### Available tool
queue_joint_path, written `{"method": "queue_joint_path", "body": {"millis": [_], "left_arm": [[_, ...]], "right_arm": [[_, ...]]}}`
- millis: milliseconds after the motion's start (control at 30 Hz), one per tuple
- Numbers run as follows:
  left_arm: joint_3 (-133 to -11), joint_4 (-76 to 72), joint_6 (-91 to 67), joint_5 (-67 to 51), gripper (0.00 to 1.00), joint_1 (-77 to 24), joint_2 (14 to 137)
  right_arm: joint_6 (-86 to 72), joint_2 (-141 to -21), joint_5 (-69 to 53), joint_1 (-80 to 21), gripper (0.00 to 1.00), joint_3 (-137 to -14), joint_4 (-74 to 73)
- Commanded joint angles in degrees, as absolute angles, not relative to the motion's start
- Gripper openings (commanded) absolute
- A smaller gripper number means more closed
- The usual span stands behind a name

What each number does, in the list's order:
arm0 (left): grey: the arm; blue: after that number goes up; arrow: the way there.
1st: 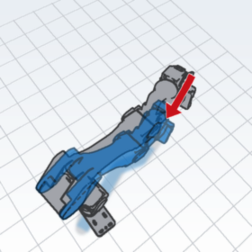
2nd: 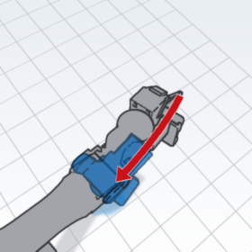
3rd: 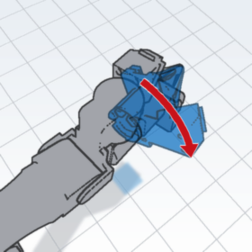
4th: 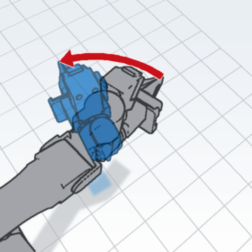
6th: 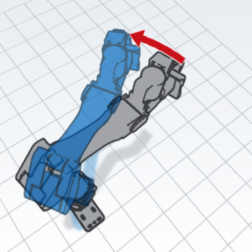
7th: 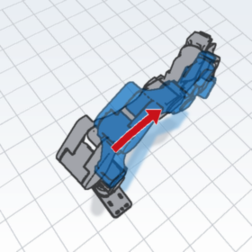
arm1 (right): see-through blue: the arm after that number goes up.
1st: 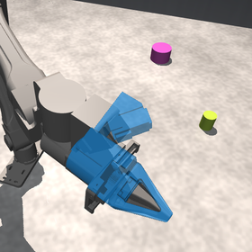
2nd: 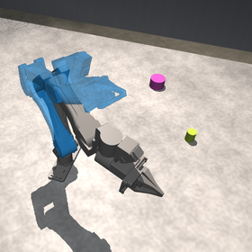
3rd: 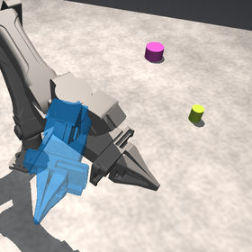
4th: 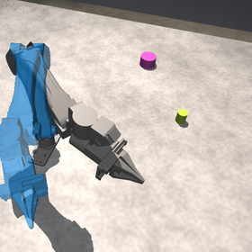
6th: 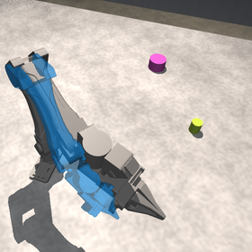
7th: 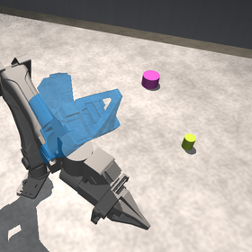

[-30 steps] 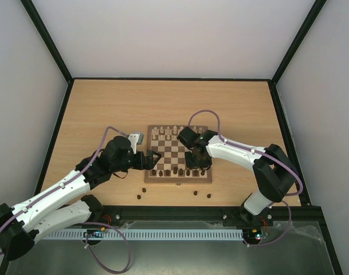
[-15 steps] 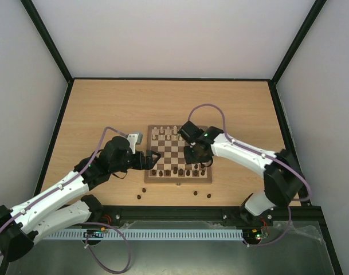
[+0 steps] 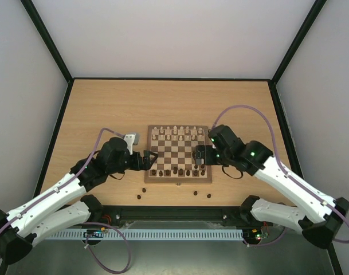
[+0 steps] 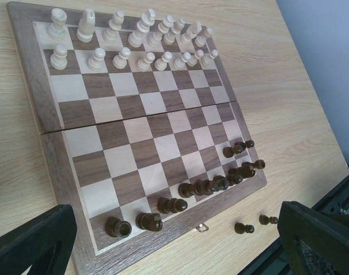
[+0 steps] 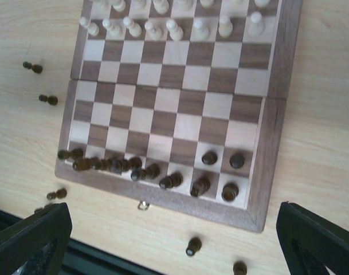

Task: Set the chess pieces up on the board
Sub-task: Place the chess piece on the chessboard, then pick up the chess piece at the center of the board.

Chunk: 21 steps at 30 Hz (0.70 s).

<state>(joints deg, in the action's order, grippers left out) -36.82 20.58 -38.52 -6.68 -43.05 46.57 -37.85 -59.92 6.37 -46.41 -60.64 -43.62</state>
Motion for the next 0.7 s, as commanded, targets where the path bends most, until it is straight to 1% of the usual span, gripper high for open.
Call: {"method": "queue_joint_path", "body": {"millis": [0,133,400,567,667], "left_arm": [[-38.41,23.31,-37.9,-4.92,0.99,-42.6,44.87],[-37.79,24.22,-38.61,-3.91,0.99,-42.54,43.57],[-37.95,25.25,-40.33,-3.5,0.99,-42.53,42.17],[-38.46,26.5,-41.34,-3.16,0.99,-42.54,41.13],[-38.42,27.47,-41.65,-3.34,0.99,-42.47,40.06]], "right_arm": [[-40.33,-53.32,2.8,-46.54,0.99,-56.1,-47.22],[-40.99,-48.22,1.2,-46.56,0.99,-53.48,-47.02],[-41.8,-43.9,0.21,-46.49,0.99,-50.5,-44.65],[-40.14,-42.42,-7.58,-46.51,0.98,-48.29,-40.34],[-40.16,-41.39,-9.99,-46.55,0.99,-48.13,-38.48]]}}
